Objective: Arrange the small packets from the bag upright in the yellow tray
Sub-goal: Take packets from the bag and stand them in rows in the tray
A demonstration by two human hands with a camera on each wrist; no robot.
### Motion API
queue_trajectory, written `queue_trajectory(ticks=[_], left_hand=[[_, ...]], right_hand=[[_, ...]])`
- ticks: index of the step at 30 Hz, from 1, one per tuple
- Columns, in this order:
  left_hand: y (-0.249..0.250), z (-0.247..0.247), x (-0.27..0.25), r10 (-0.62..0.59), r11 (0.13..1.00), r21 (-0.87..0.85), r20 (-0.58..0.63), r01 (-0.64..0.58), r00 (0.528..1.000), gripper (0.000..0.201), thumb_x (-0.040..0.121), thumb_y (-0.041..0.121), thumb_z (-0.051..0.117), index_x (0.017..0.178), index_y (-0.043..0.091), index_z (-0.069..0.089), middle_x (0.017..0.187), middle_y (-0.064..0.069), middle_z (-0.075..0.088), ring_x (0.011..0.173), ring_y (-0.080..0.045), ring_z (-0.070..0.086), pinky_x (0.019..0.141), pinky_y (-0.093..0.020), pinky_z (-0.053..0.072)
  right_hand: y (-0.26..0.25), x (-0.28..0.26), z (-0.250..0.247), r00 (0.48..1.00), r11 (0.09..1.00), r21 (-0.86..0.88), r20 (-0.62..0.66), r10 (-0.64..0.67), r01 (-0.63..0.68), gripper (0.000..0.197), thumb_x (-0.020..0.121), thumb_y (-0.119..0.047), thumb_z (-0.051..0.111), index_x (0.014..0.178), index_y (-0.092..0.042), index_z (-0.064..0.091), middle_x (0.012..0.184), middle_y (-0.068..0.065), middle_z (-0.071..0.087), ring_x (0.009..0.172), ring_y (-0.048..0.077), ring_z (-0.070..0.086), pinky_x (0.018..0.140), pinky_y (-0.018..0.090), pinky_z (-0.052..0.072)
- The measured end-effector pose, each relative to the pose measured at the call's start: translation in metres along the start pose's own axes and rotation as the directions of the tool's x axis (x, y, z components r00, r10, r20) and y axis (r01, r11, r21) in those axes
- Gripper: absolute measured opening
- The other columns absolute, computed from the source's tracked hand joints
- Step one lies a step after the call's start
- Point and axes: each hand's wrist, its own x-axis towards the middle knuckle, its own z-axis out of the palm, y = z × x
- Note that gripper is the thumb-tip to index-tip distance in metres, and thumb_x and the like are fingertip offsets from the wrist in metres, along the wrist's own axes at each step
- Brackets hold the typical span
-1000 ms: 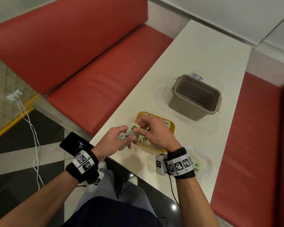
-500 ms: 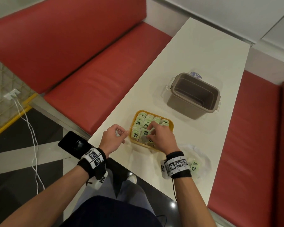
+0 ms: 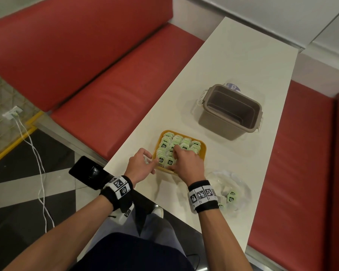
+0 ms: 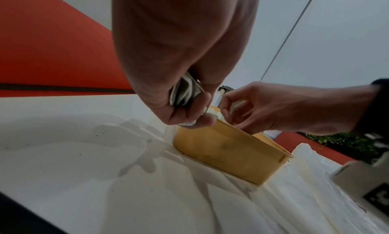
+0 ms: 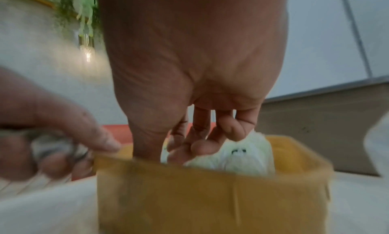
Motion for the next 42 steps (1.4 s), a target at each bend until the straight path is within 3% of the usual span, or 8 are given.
queue_trajectory(ticks=[6,9,12,18,25,35,39,42], left_hand=[[0.000,0.003,0.000,-0.032,0.999,-0.020,0.000,0.032,0.999,0.024,0.096,0.020,0.078,0.105,0.016,0.056,0.073,-0.011,0.078,0.057,-0.017,0.074,0.055,-0.030,0.051],[0.003,0.002,0.001,-0.012,1.000,0.025,0.005,0.012,1.000,0.023,0.094,0.015,0.077,0.104,0.017,0.056,0.070,-0.011,0.078,0.056,-0.018,0.074,0.048,-0.024,0.047],[0.003,0.002,0.001,0.002,0.999,0.048,0.006,-0.002,1.000,0.023,0.094,0.012,0.076,0.102,0.017,0.055,0.069,-0.011,0.077,0.053,-0.016,0.072,0.045,-0.023,0.045],[0.006,0.002,-0.003,-0.013,0.999,0.044,0.000,0.013,1.000,0.025,0.094,0.015,0.078,0.105,0.017,0.056,0.070,-0.009,0.078,0.054,-0.014,0.072,0.046,-0.023,0.047],[0.008,-0.002,-0.007,-0.026,1.000,0.017,0.002,0.026,1.000,0.026,0.095,0.021,0.080,0.106,0.016,0.057,0.072,-0.007,0.079,0.062,-0.018,0.077,0.053,-0.028,0.051],[0.009,-0.004,-0.012,-0.043,0.999,-0.027,0.015,0.043,0.999,0.029,0.095,0.033,0.081,0.105,0.016,0.059,0.072,-0.005,0.079,0.067,-0.021,0.078,0.061,-0.033,0.051],[0.013,-0.016,-0.019,-0.040,0.987,-0.153,0.019,0.043,0.999,0.035,0.099,0.041,0.076,0.107,0.010,0.062,0.080,-0.011,0.079,0.067,-0.023,0.075,0.061,-0.035,0.049],[0.019,-0.027,-0.026,-0.011,0.926,-0.374,0.093,0.045,0.996,0.034,0.100,0.029,0.075,0.114,0.002,0.059,0.093,-0.024,0.076,0.078,-0.030,0.069,0.065,-0.040,0.046]], right_hand=[[-0.005,0.007,0.016,0.992,0.990,-0.094,-0.057,-0.115,0.109,0.063,0.075,-0.083,0.078,0.094,-0.029,0.050,0.081,-0.002,0.071,0.092,0.030,0.064,0.085,0.046,0.051],[-0.003,0.009,0.016,0.985,0.981,-0.136,-0.088,-0.150,0.137,0.061,0.076,-0.077,0.080,0.100,-0.026,0.057,0.086,-0.001,0.075,0.098,0.031,0.063,0.090,0.048,0.049],[-0.003,0.010,0.015,0.985,0.979,-0.160,-0.096,-0.141,0.125,0.056,0.077,-0.065,0.083,0.110,-0.025,0.062,0.095,0.002,0.079,0.103,0.032,0.062,0.089,0.047,0.045],[-0.003,0.009,0.011,0.990,0.979,-0.179,-0.084,-0.111,0.095,0.066,0.073,-0.066,0.086,0.120,-0.025,0.064,0.105,0.002,0.078,0.107,0.032,0.060,0.088,0.047,0.043],[-0.005,0.005,0.007,0.993,0.990,-0.139,-0.113,-0.041,0.026,0.077,0.067,-0.064,0.091,0.126,-0.021,0.065,0.138,0.013,0.055,0.118,0.036,0.051,0.093,0.051,0.047],[-0.003,0.006,0.010,0.994,0.989,-0.137,-0.084,-0.067,0.055,0.079,0.068,-0.068,0.090,0.125,-0.019,0.067,0.143,0.007,0.059,0.125,0.033,0.051,0.096,0.049,0.044],[0.004,0.005,0.001,0.985,0.999,-0.011,-0.167,-0.051,0.050,0.071,0.065,-0.068,0.091,0.116,-0.026,0.065,0.147,0.001,0.055,0.124,0.030,0.050,0.099,0.048,0.045],[0.004,-0.001,-0.011,0.955,0.984,0.177,-0.294,0.035,0.018,0.051,0.079,-0.064,0.085,0.111,-0.031,0.063,0.137,-0.006,0.058,0.119,0.026,0.048,0.099,0.045,0.045]])
